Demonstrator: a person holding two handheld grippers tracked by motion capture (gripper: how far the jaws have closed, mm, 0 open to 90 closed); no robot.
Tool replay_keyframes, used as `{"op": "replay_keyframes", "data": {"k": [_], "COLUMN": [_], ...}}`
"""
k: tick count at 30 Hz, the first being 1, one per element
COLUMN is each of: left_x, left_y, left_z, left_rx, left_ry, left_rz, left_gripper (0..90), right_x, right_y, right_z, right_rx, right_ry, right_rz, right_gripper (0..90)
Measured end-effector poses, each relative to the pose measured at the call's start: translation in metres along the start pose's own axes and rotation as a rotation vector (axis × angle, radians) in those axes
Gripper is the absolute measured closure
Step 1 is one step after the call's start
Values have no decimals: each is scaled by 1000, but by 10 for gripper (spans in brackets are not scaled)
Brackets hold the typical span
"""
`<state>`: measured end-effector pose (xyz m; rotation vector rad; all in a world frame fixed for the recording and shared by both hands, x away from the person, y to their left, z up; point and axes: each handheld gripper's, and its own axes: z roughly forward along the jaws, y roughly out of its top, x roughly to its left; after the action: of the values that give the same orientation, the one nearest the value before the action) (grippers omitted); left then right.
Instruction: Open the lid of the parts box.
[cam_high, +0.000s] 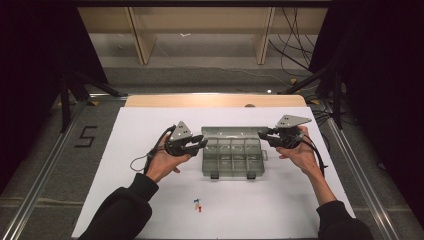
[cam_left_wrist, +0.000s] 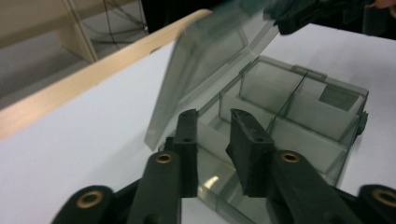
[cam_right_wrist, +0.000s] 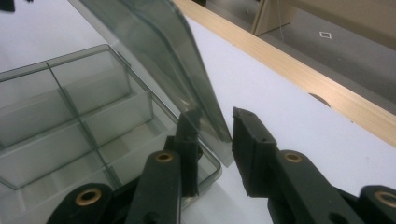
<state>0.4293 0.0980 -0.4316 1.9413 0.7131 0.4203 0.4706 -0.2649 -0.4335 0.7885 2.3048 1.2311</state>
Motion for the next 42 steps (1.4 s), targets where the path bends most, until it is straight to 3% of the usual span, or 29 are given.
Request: {"op": "replay_keyframes", "data": {"k": [3,4,7,9,10,13,16,18,20,21,30,34,38,42], "left_x": [-5,-5,-5,-8,-9,-11,-15,-15,-15,-16,-18,-19,-18,-18], "left_y": [-13,-13,-20,-23,-25,-27,-28,-29,-30,-30,-29,-28,-29,-29], "left_z": [1,1,4,9,10,13,16,18,19,19,19,18,18,18], "left_rx": [54,54,115,129,165,191,229,247,252,255,262,254,244,245], "left_ry": [-9,-9,1,8,11,13,17,9,-14,-16,5,10,8,12], "left_rz": [-58,-58,-60,-104,-107,-123,-105,-109,-119,-115,-122,-105,-133,-127], "left_gripper": [639,634,602,570,559,530,536,555,572,622,652,685,695,699], "right_x": [0,0,1,2,2,3,3,5,5,7,10,9,6,3], "right_y": [0,0,1,2,2,3,4,5,6,8,13,17,19,22], "right_z": [0,0,-1,-2,-1,-2,-2,-2,-2,-1,1,3,6,11], "right_rx": [4,4,13,17,12,17,22,37,30,38,75,89,89,96], "right_ry": [-4,-4,-15,-19,-27,-39,-64,-75,-82,-94,-137,-158,-182,-197], "right_rz": [0,0,2,10,11,19,9,36,26,44,100,124,149,170], "right_gripper": [730,730,737,748,755,766,778,784,787,794,816,826,842,847]}}
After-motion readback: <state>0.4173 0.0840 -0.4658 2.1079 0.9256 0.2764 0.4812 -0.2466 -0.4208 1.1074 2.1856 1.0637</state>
